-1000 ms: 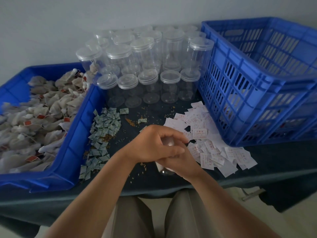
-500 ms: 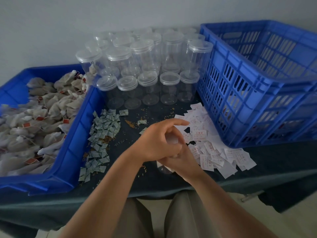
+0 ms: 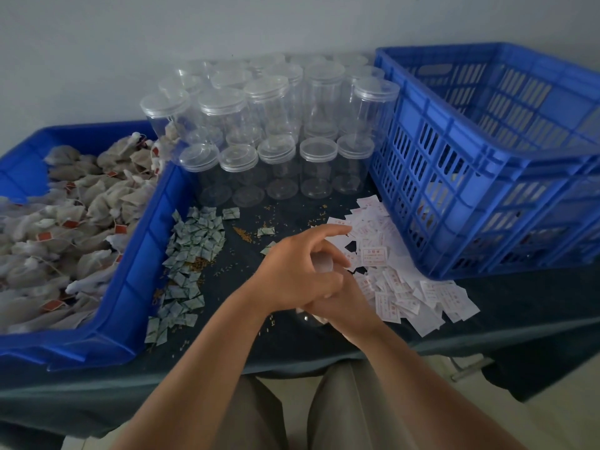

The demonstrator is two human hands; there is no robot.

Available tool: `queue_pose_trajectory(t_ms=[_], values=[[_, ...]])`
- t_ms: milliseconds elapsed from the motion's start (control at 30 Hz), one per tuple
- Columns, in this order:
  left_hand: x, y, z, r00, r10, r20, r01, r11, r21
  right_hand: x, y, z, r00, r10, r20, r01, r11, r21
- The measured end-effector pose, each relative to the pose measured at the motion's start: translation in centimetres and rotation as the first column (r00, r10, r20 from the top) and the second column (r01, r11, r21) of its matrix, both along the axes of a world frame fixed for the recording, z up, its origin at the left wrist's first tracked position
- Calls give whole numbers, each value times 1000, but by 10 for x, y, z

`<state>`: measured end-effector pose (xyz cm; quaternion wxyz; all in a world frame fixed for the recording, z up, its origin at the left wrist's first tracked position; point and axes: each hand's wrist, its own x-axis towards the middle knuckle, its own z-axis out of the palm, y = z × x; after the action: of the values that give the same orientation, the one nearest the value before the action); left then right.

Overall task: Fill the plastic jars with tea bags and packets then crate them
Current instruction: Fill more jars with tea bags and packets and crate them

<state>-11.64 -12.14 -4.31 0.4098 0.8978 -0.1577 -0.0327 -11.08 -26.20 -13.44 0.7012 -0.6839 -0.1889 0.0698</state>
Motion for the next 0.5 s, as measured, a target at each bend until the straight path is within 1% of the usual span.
queue_pose_trajectory(t_ms=[100, 167, 233, 300, 333, 400, 500], values=[[4, 5, 2, 992, -120, -50, 118, 993, -28, -1, -5, 4, 998, 58, -2, -58, 998, 18], [6, 8, 2, 985, -155, -72, 151, 987, -62, -2, -6, 7, 998, 68, -8, -68, 998, 1], [7, 9, 1, 986, -145, -81, 133, 982, -136, -6, -4, 10, 999, 30, 11, -30, 999, -43], [4, 7, 4, 995, -80, -60, 65, 973, -223, -12, 1, 14, 998, -19, 52, 23, 996, -90], [1, 5, 8, 999, -35, -37, 25, 969, -246, -14, 3, 16, 995, -27, 99, 39, 991, -125], [-1, 1, 21, 999, 29, 43, -18, 973, -230, -16, 8, 25, 974, -50, 223, 106, 963, -247], [0, -2, 56, 988, 13, 151, 6, 992, -126, -13, 8, 57, 925, -171, 339, 287, 899, -330]])
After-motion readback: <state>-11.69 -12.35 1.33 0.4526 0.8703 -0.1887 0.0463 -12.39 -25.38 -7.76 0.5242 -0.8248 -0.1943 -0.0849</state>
